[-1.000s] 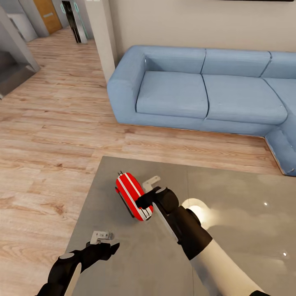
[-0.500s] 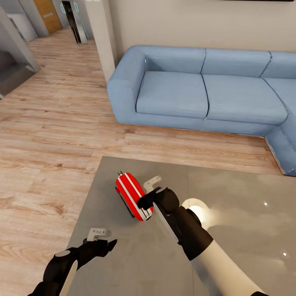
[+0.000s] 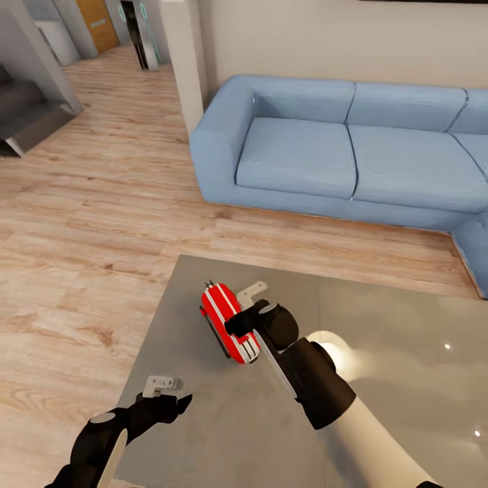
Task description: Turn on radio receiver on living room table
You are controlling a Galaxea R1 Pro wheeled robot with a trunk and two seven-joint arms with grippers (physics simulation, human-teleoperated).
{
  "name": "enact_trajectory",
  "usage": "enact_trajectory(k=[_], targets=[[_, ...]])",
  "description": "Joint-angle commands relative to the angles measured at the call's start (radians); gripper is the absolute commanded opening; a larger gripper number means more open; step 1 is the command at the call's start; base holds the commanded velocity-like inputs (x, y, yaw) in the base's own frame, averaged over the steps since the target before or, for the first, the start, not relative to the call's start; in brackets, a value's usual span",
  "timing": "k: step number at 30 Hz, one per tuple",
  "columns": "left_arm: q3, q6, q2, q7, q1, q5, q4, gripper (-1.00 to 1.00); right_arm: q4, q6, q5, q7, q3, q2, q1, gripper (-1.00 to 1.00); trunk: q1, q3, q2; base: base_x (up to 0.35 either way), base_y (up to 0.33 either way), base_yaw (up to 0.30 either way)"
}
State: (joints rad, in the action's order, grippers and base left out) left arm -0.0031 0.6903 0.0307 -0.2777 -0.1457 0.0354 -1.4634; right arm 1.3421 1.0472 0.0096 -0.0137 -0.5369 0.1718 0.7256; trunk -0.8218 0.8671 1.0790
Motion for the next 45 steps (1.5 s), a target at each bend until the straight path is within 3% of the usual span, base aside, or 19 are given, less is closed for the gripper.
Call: enact_trajectory(k=[1,9,24,27,31,34,45], targets=[[0.000,0.000,0.000,0.000,0.000,0.000,0.000,1.00,0.006,0.000,0.000,0.000,0.000,0.000,0.000,1.00,0.000,0.000,0.000,0.000,0.000,0.274],[0.000,0.000,0.000,0.000,0.000,0.000,0.000,1.00,0.017,0.000,0.000,0.000,0.000,0.000,0.000,1.00,0.000,0.000,0.000,0.000,0.000,0.236],[0.000,0.000,0.000,0.000,0.000,0.000,0.000,1.00,0.014,0.000,-0.003,0.000,0.001,-0.002,0.000,1.00,0.000,0.000,0.000,0.000,0.000,0.008],[0.000,0.000,0.000,0.000,0.000,0.000,0.000,1.00,0.013,0.000,-0.005,-0.001,0.002,-0.010,0.000,1.00,0.000,0.000,0.000,0.000,0.000,0.000],[-0.001,0.000,0.000,0.000,0.000,0.000,0.000,1.00,0.013,0.000,-0.012,0.000,0.007,-0.060,0.000,1.00,0.000,0.000,0.000,0.000,0.000,0.000],[-0.001,0.000,-0.001,0.000,0.000,0.000,0.000,1.00,0.014,0.000,-0.014,0.001,0.013,-0.078,0.000,1.00,0.000,0.000,0.000,0.000,0.000,0.000],[-0.001,0.000,-0.002,0.000,0.000,-0.002,0.001,1.00,0.015,0.000,-0.013,0.000,0.038,-0.083,0.000,1.00,0.000,0.000,0.000,0.000,0.000,0.000]])
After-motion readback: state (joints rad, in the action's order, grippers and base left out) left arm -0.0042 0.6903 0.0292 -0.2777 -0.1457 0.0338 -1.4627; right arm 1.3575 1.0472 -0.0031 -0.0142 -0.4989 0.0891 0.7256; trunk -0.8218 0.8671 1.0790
